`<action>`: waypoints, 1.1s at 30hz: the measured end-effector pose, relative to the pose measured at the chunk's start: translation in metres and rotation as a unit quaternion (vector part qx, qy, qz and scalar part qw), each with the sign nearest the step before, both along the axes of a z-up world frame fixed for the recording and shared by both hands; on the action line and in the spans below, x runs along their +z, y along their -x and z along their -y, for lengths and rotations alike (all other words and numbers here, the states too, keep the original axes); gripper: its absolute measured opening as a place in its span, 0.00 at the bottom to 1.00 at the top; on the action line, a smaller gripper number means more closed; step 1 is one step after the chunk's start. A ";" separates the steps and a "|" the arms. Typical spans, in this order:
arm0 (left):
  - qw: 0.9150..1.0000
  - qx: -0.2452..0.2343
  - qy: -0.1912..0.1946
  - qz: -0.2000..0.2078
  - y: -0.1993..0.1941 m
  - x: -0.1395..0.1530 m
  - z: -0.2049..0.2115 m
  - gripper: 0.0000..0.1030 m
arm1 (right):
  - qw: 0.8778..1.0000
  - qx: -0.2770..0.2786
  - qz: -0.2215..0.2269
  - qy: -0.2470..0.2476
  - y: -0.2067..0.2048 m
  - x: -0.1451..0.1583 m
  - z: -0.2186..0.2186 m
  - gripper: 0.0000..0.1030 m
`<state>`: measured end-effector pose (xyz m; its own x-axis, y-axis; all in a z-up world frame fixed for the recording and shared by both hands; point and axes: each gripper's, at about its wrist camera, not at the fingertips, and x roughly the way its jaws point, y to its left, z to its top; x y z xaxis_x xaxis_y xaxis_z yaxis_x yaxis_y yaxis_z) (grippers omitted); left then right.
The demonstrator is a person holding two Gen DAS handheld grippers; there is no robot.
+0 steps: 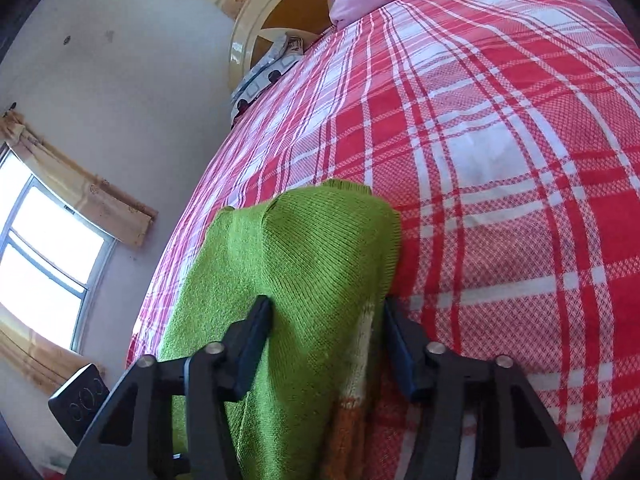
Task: Fold small clothes
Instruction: 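Grasp the bundle edge with the left gripper while the right gripper grasps the striped side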
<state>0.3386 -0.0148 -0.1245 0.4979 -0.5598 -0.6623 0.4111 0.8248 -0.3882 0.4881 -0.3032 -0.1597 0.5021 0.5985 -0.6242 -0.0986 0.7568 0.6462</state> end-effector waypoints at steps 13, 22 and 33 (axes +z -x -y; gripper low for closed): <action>0.998 0.013 -0.054 0.039 0.031 0.028 0.001 0.39 | 0.999 0.012 0.041 0.024 0.024 0.037 -0.027 0.25; 0.996 0.040 -0.061 0.050 0.060 0.051 -0.026 0.39 | 0.997 0.041 0.064 -0.005 0.048 0.060 -0.064 0.24; 0.992 0.083 -0.079 0.060 0.095 0.063 -0.068 0.39 | 0.993 0.086 0.070 -0.039 0.064 0.064 -0.127 0.24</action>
